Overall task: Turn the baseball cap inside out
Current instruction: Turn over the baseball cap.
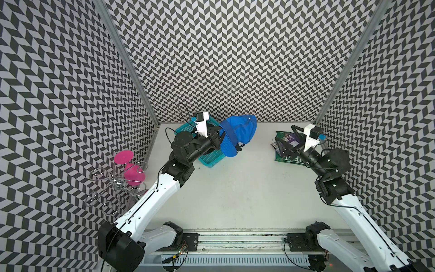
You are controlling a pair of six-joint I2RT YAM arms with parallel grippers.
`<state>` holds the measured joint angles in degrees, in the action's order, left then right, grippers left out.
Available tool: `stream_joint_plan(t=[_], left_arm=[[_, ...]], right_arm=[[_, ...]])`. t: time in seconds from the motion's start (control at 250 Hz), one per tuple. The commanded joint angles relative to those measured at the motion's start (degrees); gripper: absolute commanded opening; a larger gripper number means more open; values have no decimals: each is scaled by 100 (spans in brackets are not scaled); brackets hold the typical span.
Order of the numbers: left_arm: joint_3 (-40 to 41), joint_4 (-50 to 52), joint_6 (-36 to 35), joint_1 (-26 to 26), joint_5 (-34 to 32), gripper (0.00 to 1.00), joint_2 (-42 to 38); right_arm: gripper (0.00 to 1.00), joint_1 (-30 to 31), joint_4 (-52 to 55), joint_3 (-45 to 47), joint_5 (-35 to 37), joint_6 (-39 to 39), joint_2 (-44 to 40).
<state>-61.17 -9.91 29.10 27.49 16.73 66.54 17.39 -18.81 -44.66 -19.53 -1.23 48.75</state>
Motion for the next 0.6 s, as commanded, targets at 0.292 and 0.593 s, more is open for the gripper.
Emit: stream_joint_plan(t=[0.292,0.593], left_arm=[[-1193,1451,-899,1053,-1668,0,685],[-1450,1501,-1046,1584,-2042,0,826]], right_arm=[[100,2963,-2088,158,2984,2029,877],[100,3367,-2696,69,4000,2312,1832]])
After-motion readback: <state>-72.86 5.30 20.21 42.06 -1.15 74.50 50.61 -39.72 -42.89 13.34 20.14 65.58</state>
